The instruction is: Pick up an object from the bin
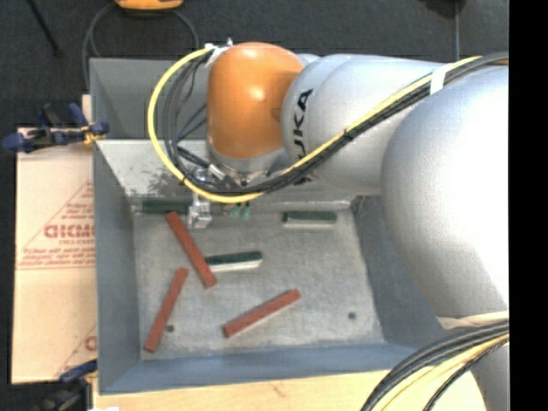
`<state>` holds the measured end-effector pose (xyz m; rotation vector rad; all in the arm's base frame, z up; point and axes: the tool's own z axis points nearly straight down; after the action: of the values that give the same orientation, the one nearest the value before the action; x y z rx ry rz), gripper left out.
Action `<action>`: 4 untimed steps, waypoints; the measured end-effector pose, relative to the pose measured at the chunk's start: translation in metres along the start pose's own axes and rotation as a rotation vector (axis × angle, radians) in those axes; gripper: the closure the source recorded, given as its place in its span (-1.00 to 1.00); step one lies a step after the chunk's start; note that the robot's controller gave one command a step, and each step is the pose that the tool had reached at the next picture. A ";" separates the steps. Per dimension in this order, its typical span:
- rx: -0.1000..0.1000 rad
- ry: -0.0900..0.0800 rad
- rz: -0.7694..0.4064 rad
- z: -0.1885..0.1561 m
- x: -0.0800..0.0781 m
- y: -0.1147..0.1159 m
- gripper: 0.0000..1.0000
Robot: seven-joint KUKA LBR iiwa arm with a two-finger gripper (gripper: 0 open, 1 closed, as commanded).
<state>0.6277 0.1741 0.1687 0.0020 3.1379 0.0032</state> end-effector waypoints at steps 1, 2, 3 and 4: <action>0.000 0.000 0.000 0.000 0.000 0.000 -1.00; 0.000 0.000 0.000 0.000 0.000 0.000 -1.00; -0.016 -0.008 0.086 0.080 0.021 -0.049 1.00; -0.018 -0.055 0.094 0.077 0.011 -0.054 -1.00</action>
Offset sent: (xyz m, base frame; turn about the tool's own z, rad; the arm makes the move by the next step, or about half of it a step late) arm 0.0000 0.0000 0.0000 0.0000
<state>0.6165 0.1204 0.0921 0.1466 3.0796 0.0317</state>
